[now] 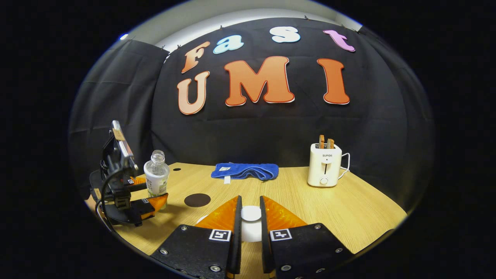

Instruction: Open the teacup lid with one hand, grasp the water bottle and pour water into the teacup with the other hand; after pouring, place the water bottle on the coaster and then close the teacup lid.

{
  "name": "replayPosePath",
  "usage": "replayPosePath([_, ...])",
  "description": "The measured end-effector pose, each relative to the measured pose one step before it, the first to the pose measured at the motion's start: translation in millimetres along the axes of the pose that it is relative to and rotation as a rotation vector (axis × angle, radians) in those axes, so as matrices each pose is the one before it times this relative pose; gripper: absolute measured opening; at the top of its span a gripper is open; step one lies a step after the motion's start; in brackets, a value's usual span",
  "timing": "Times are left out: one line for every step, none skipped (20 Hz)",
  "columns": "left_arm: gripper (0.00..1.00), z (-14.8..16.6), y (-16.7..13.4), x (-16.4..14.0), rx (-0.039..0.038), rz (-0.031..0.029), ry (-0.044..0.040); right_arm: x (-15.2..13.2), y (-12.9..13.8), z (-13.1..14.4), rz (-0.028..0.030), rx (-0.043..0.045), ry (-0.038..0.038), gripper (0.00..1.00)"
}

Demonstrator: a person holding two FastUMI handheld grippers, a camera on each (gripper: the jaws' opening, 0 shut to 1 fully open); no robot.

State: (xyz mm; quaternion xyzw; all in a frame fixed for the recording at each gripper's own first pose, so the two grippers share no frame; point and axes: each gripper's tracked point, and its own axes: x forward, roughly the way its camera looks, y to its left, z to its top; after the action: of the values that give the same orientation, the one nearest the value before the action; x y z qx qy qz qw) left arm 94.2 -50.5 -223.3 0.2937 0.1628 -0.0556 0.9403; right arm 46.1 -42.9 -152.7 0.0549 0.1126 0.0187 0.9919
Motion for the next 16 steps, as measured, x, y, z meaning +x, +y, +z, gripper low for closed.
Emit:
replayPosePath([0.61,-1.06,0.34,0.86,0.03566,0.0043,-0.00122,-0.03,-1.32,-0.63,-0.00257,0.00501,0.001,0.22])
replayPosePath([0.61,-2.28,-0.48,-1.2,0.03498,0.00392,0.00358,0.49,-0.94,-0.55,-0.00163,0.00253,0.00172,0.22])
replayPosePath([0.61,1.14,0.94,-1.18,0.0336,0.00619,-0.00591,-0.02,-0.16,-0.65,0.00038,0.00117,0.00116,0.22])
replayPosePath([0.61,0.69,1.46,-0.93,0.03526,0.00763,-0.006,-0.3,-0.69,0.68,0.00037,0.00035,-0.00173,0.22])
replayPosePath([0.63,0.46,1.54,-0.57,0.03701,0.00977,-0.00657,-0.39,-1.41,0.86,-0.00143,-0.00006,-0.00231,0.22])
replayPosePath([0.63,1.19,1.41,-0.85,0.03823,0.00783,-0.0082,-0.16,-1.02,0.32,-0.00153,0.00128,-0.00192,0.22])
replayPosePath([0.63,3.3,-0.62,-0.71,0.03949,0.00596,-0.00955,0.19,-1.29,0.16,-0.0009,0.00249,-0.00086,0.22])
replayPosePath([0.63,3.07,0.48,-0.64,0.03677,0.00591,-0.01158,-0.39,-0.88,0.68,0.00039,0.00213,-0.00097,0.22])
replayPosePath([0.63,3.85,-0.63,0.36,0.03577,-0.00005,-0.01292,-0.29,-0.91,0.1,-0.00092,0.00081,0.00019,0.22])
replayPosePath([0.63,1.27,-2.33,-1.1,0.03589,-0.01044,-0.00501,-0.62,-1.7,0.4,-0.00295,0.00035,-0.00089,0.22])
replayPosePath([0.61,0.94,-4.63,-1.08,0.03921,-0.02436,-0.00407,0.91,-2.15,-0.54,-0.00523,0.0016,0.003,0.22])
replayPosePath([0.63,0.52,-3.14,-0.31,0.03723,-0.01669,-0.00489,0.72,-1.11,-0.46,-0.00235,0.00399,0.00288,0.22])
replayPosePath([0.61,-1.19,-3.42,0.7,0.03775,-0.00983,-0.00039,0.12,-0.01,0.35,0.00183,0.00372,0.00068,0.22])
replayPosePath([0.61,1.29,-4.86,-0.73,0.03498,-0.00333,-0.00732,0.25,-0.23,-0.18,0.00066,0.00168,0.00042,0.22])
replayPosePath([0.61,0.1,-2.51,0.37,0.03206,-0.00016,-0.00404,0.33,-0.65,-1.08,0.00046,-0.00218,0.00117,0.22])
replayPosePath([0.63,1.71,-2.03,-0.58,0.02325,0.00373,-0.00345,-0.13,-1.18,-0.47,-0.00234,-0.00065,0.00071,0.22])
